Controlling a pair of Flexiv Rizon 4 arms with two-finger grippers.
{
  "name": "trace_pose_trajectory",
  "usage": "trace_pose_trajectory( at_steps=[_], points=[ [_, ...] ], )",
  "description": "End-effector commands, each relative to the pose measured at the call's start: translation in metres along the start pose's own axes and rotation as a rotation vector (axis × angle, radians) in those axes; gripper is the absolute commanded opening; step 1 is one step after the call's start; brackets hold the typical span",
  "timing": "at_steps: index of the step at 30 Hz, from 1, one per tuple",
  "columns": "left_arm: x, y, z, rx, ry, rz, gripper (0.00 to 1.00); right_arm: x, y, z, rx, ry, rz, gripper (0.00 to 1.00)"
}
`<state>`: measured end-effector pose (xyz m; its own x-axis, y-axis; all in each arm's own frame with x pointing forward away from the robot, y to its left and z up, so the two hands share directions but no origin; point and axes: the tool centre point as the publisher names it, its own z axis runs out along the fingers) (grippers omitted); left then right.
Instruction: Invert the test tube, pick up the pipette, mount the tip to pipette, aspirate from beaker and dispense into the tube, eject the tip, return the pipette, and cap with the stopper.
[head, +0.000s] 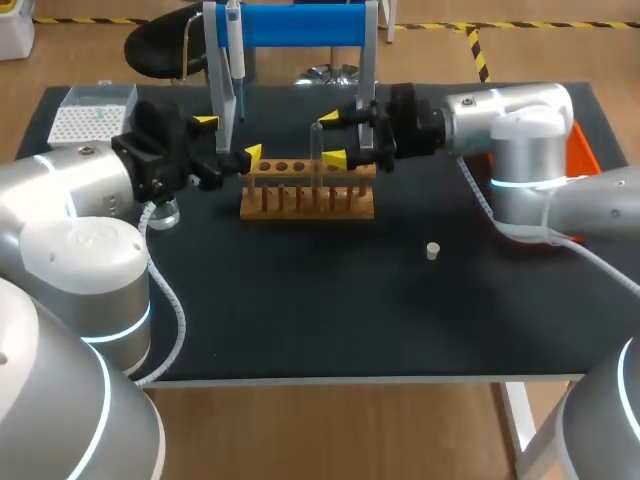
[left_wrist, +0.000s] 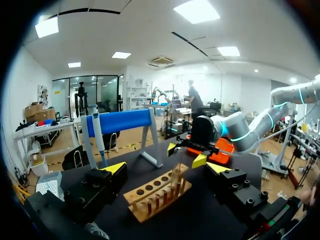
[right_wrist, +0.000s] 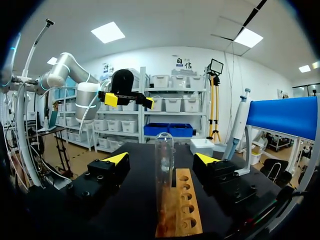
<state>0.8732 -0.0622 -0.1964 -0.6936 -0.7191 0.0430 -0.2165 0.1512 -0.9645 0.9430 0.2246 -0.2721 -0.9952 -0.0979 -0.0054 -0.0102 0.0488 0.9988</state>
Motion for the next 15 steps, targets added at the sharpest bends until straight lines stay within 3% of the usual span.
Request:
trace_pose_trajectory(
  at_steps=[1,11,15],
  points=[
    [-0.001,0.001,0.0,0.001,0.002,-0.001,1.0,-0.007,-0.003,0.005,-0.007,0.016,-0.001,0.8],
    [-0.001,0.001,0.0,0.001,0.002,-0.001,1.0,-0.006,-0.004,0.016,-0.016,0.052,0.003,0.59],
    [-0.001,0.001,0.0,0.001,0.002,-0.001,1.0,-0.007,-0.005,0.018,-0.019,0.055,0.007,0.58]
  ],
)
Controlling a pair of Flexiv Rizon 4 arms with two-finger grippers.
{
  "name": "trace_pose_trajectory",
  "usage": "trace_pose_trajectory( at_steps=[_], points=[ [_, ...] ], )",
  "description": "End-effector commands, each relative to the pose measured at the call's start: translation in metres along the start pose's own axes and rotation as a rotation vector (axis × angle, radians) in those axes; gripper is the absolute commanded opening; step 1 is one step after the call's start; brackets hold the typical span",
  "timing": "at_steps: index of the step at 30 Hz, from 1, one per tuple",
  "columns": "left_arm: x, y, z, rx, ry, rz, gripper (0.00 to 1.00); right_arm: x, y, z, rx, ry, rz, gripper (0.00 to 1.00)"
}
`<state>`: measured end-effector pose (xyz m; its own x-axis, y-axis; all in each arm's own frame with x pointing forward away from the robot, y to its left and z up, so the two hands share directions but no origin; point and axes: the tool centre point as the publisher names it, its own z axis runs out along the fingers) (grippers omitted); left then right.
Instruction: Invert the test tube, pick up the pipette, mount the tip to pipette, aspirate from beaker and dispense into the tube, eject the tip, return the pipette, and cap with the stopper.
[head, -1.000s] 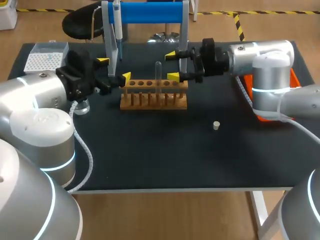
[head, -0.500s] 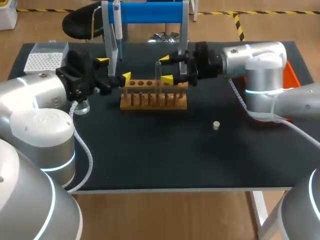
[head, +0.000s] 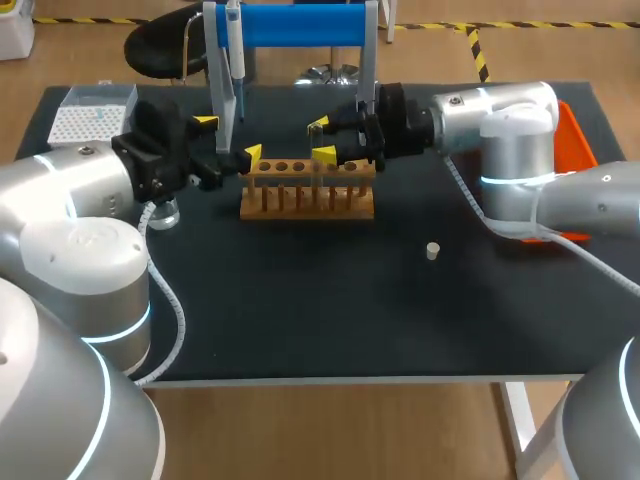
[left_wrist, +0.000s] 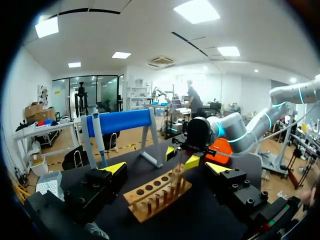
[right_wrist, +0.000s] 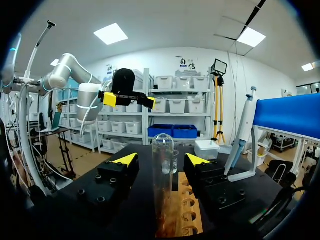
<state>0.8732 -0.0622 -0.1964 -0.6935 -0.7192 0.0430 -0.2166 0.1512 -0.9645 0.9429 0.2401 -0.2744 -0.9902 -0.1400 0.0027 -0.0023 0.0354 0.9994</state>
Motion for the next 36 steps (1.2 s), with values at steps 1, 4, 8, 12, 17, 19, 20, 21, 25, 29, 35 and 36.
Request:
trace_pose_trajectory(
  at_steps=[1,4,8,12,17,19,20,21,25,29,35,36],
  points=[
    [-0.0006,0.0005,0.0004,0.001,0.002,-0.001,1.0,-0.0061,-0.0034,0.0025,-0.006,0.013,0.002,0.58],
    [-0.0006,0.0005,0.0004,0.001,0.002,-0.001,1.0,-0.0075,-0.0038,0.0036,-0.008,0.014,0.005,0.55],
    [-0.0006,0.0005,0.0004,0.001,0.002,-0.001,1.0,-0.008,-0.0036,0.0045,-0.012,0.014,0.009,0.52],
    [-0.0006,0.0005,0.0004,0.001,0.002,-0.001,1.0,-0.0076,-0.0037,0.0057,-0.014,0.013,0.01,0.49],
    [-0.0006,0.0005,0.0004,0.001,0.002,-0.001,1.0,-0.0072,-0.0041,0.0069,-0.015,0.012,0.015,0.48],
    [-0.0006,0.0005,0.0004,0.001,0.002,-0.001,1.0,-0.0071,-0.0041,0.0072,-0.017,0.01,0.019,0.47],
    [-0.0006,0.0005,0.0004,0.001,0.002,-0.001,1.0,-0.0071,-0.0041,0.0072,-0.017,0.01,0.019,0.45],
    [-0.0006,0.0005,0.0004,0.001,0.002,-0.001,1.0,-0.0071,-0.004,0.0073,-0.017,0.008,0.019,0.42],
    [-0.0006,0.0005,0.0004,0.001,0.002,-0.001,1.0,-0.0071,-0.0042,0.0076,-0.017,0.005,0.019,0.32],
    [-0.0006,0.0005,0.0004,0.001,0.002,-0.001,1.0,-0.0072,-0.0043,0.0077,-0.019,0.003,0.022,0.2],
    [-0.0006,0.0005,0.0004,0.001,0.002,-0.001,1.0,-0.0067,-0.0028,0.0076,-0.022,0.003,0.023,0.0],
    [-0.0006,0.0005,0.0004,0.001,0.002,-0.001,1.0,-0.0063,-0.0024,0.0075,-0.023,0.002,0.023,0.0]
  ],
)
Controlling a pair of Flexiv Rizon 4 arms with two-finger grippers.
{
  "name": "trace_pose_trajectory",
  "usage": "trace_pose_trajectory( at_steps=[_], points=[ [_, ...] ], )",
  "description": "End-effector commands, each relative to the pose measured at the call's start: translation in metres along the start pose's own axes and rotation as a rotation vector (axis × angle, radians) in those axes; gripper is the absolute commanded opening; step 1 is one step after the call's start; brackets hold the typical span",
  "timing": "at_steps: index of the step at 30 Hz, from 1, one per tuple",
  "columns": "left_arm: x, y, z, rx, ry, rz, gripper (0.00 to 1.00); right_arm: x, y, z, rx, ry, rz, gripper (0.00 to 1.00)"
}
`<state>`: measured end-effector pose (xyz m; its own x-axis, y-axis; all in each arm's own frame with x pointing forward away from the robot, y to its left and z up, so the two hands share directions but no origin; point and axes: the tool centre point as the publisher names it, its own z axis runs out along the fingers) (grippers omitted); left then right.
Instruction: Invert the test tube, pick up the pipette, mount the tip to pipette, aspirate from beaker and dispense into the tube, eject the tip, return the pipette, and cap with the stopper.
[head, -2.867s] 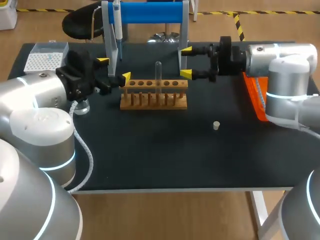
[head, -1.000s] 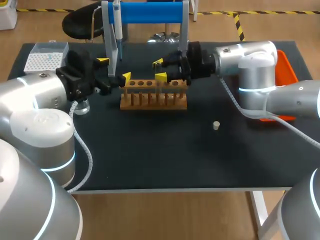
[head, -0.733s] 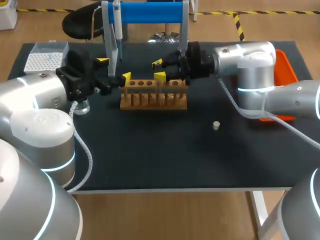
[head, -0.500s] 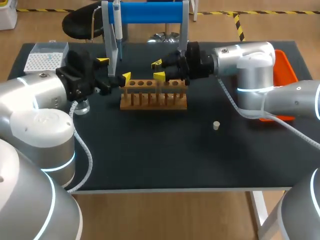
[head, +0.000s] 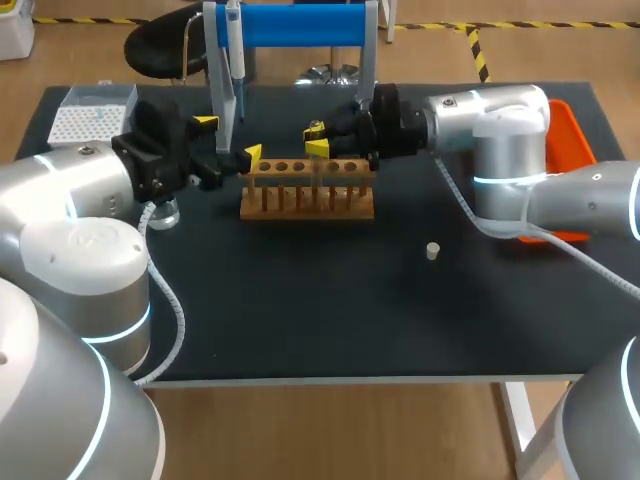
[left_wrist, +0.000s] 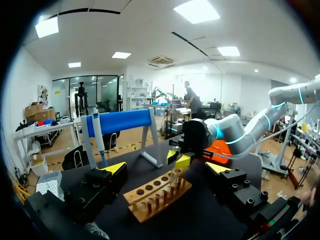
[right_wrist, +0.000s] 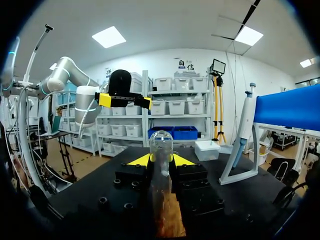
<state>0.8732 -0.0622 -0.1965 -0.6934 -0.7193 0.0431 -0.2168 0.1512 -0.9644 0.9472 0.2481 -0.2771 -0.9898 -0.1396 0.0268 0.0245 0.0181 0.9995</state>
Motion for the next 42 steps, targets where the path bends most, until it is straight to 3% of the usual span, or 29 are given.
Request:
trace_pose_trajectory(
  at_steps=[1,42],
  points=[
    [-0.001,0.0,0.0,0.001,0.002,0.0,1.0,-0.001,0.0,0.0,-0.002,0.001,0.0,0.0],
    [-0.001,0.0,0.0,0.001,0.002,0.0,1.0,0.004,0.039,-0.004,-0.005,-0.014,-0.008,0.0]
  ],
)
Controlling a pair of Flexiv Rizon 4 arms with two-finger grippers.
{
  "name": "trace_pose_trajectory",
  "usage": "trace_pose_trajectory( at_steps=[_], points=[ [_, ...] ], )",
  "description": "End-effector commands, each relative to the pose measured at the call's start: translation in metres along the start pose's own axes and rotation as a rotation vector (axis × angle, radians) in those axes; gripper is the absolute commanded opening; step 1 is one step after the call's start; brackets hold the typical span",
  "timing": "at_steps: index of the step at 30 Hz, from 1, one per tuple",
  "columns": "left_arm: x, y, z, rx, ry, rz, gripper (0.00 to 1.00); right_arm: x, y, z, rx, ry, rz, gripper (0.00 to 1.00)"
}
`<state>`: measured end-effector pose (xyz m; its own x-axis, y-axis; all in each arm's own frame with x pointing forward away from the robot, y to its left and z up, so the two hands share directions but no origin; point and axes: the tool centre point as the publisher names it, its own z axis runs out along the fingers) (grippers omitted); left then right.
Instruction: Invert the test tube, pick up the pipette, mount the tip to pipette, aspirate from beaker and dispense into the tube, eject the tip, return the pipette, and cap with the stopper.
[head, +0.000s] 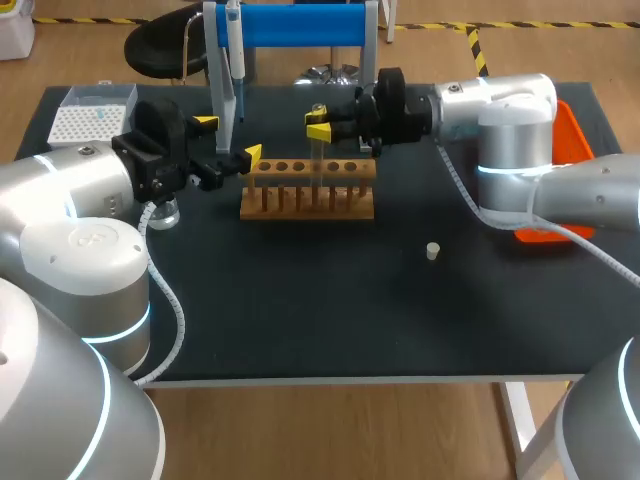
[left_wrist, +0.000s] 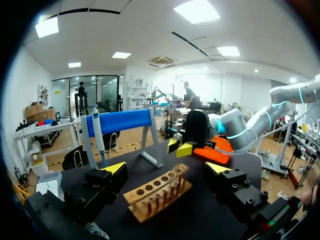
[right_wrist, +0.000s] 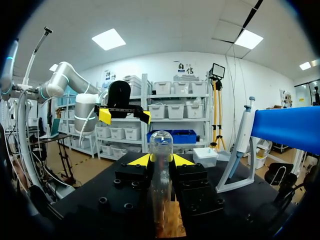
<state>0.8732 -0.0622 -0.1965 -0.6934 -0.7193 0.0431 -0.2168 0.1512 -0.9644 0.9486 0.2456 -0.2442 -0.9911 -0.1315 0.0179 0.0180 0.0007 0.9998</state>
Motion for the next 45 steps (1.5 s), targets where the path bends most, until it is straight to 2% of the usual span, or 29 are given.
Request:
trace_pose_trajectory(
  at_steps=[1,27,45],
  points=[
    [-0.001,0.0,0.0,0.001,0.002,0.0,1.0,0.006,0.007,0.0,0.013,-0.006,0.0,0.0],
    [-0.001,0.0,0.0,0.001,0.002,0.0,1.0,0.024,0.044,-0.003,0.012,-0.023,-0.052,0.0],
    [-0.001,0.0,0.0,0.001,0.002,0.0,1.0,0.067,0.054,-0.033,0.002,-0.064,-0.02,0.0]
  ],
)
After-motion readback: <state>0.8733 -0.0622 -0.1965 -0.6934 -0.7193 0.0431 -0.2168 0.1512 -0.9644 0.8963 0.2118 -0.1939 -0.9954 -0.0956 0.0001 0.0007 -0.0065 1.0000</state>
